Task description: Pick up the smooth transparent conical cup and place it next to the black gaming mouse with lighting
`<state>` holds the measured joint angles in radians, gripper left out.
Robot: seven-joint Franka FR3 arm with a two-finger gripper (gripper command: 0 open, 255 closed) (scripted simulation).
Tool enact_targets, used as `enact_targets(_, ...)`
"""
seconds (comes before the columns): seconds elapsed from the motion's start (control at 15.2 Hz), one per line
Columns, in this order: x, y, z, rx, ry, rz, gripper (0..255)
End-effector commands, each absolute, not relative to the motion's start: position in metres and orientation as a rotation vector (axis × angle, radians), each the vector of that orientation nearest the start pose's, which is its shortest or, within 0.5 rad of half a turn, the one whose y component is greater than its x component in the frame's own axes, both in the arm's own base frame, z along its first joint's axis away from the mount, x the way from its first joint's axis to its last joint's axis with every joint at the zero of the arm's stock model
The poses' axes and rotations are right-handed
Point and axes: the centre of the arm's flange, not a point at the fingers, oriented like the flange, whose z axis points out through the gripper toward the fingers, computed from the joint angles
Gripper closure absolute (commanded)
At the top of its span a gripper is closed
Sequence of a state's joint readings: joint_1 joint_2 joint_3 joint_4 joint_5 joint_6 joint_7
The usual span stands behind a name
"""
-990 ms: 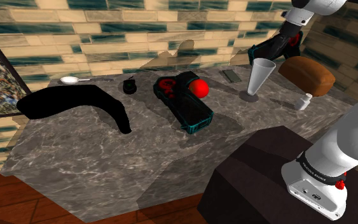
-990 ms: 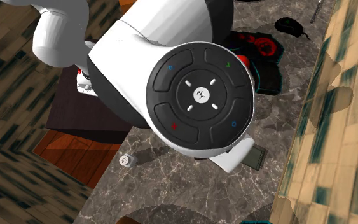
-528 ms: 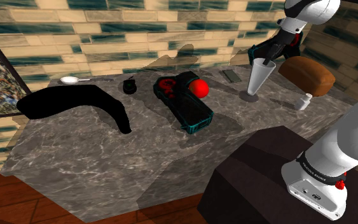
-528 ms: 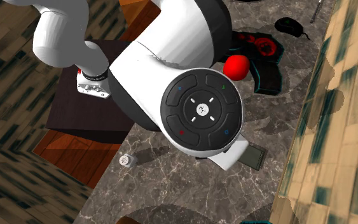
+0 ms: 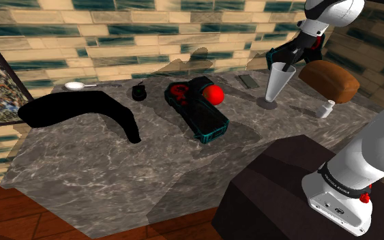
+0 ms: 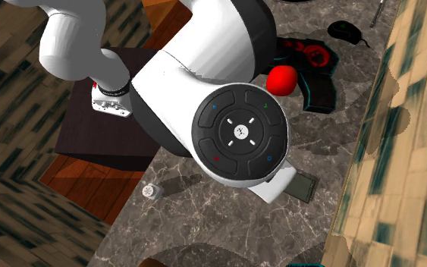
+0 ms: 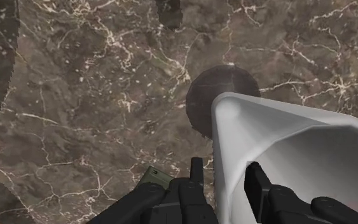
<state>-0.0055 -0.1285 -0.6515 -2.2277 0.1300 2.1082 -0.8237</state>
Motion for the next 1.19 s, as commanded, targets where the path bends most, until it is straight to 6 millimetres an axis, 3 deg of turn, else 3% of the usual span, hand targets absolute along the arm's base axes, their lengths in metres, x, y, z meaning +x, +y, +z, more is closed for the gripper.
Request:
enact_targets(0.0,0.402,-0.308,0.416,-2.980,-0.155,-0.168,255)
enact_targets(0.46,0.402,-0.308,0.416,-2.980,-0.155,-0.168,255)
enact_targets(1.12,0.402,-0.308,0.469,-2.980,-0.155,-0.168,255)
